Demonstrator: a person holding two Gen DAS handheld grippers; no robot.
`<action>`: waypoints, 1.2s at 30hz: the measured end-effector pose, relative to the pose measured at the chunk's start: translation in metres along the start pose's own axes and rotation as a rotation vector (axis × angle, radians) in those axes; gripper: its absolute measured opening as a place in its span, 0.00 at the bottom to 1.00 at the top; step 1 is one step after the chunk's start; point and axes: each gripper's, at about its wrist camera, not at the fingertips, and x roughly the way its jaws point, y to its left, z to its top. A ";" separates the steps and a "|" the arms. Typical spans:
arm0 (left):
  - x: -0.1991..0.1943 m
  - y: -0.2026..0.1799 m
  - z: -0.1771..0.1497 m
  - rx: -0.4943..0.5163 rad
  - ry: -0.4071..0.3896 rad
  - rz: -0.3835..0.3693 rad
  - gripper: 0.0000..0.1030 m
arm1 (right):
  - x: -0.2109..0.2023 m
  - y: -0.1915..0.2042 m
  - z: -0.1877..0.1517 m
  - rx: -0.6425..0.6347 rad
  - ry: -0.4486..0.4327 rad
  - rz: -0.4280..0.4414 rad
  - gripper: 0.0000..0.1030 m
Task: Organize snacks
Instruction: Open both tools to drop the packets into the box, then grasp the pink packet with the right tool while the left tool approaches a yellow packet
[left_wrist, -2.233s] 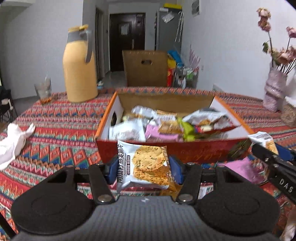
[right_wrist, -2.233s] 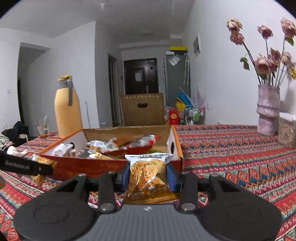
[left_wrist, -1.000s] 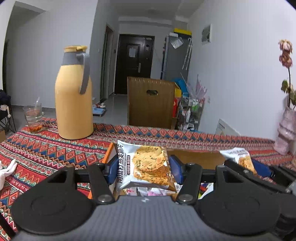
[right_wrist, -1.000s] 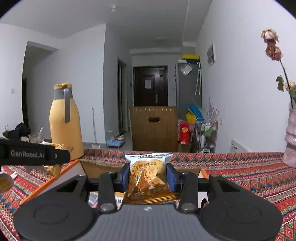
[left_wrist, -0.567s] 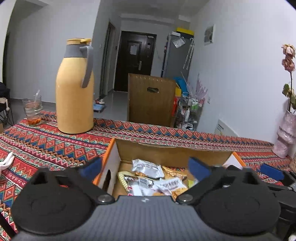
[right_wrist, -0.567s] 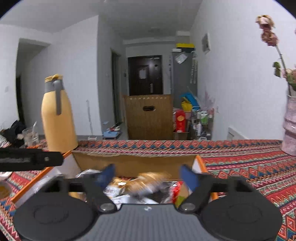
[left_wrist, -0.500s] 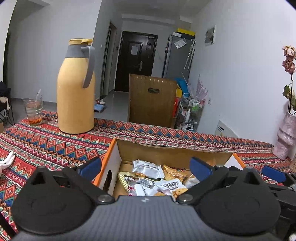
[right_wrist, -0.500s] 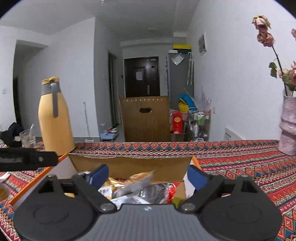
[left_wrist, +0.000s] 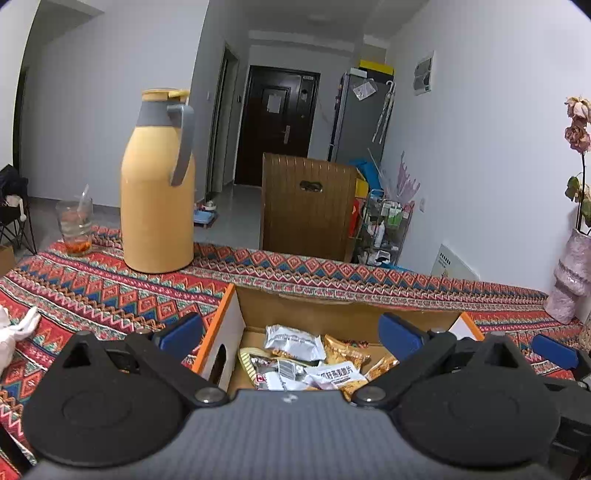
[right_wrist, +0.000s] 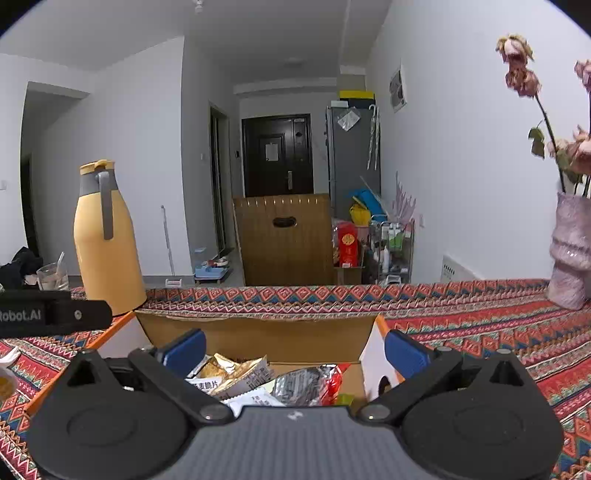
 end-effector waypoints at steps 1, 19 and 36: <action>-0.004 0.000 0.002 -0.003 -0.003 -0.001 1.00 | -0.003 0.000 0.002 -0.002 -0.005 -0.001 1.00; -0.069 0.007 -0.013 0.034 -0.003 -0.010 1.00 | -0.078 -0.006 -0.004 -0.032 -0.005 0.000 1.00; -0.080 0.023 -0.076 0.130 0.143 -0.033 1.00 | -0.100 -0.018 -0.065 -0.069 0.189 0.002 1.00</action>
